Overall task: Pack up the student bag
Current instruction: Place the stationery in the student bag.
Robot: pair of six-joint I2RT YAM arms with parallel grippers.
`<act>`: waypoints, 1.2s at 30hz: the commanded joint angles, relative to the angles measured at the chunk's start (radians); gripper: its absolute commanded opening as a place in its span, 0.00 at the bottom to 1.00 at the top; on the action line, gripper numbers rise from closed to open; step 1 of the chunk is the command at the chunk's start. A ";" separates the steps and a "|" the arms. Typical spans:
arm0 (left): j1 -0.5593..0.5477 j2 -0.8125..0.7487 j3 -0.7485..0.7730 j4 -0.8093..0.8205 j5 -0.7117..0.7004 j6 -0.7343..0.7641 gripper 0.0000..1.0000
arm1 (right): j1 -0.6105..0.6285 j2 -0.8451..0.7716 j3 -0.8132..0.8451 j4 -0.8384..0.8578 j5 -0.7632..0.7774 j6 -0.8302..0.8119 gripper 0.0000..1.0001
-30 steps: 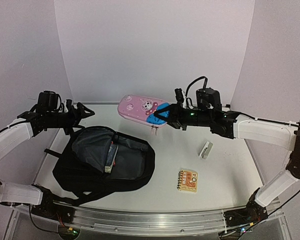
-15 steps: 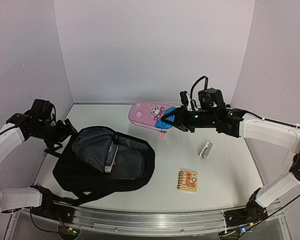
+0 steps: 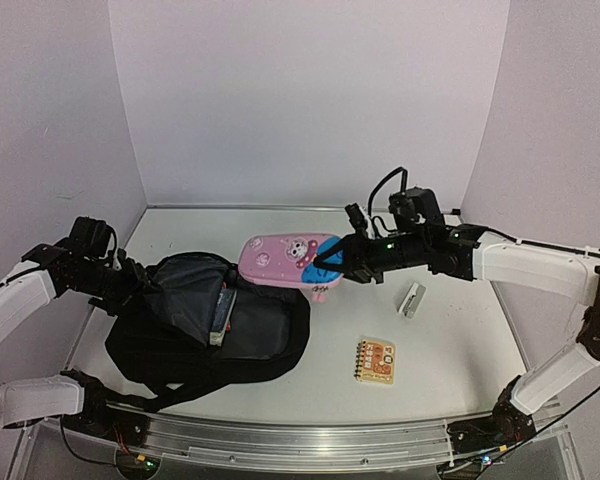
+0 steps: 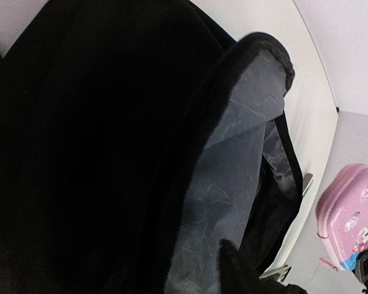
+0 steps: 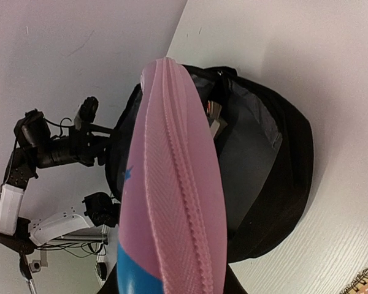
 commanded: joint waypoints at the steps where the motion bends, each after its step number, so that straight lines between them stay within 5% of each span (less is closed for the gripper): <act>1: 0.002 -0.016 0.023 0.095 0.064 0.035 0.17 | 0.026 0.039 -0.036 0.040 -0.098 0.024 0.07; 5: 0.001 -0.074 0.072 0.123 0.079 0.092 0.01 | 0.048 0.074 -0.049 0.060 -0.126 0.033 0.08; 17: 0.001 -0.075 0.178 0.281 0.365 0.204 0.00 | 0.117 0.168 -0.009 0.203 -0.190 0.105 0.07; 36: 0.001 -0.009 0.209 0.389 0.550 0.207 0.00 | 0.214 0.496 0.286 0.274 -0.207 0.099 0.06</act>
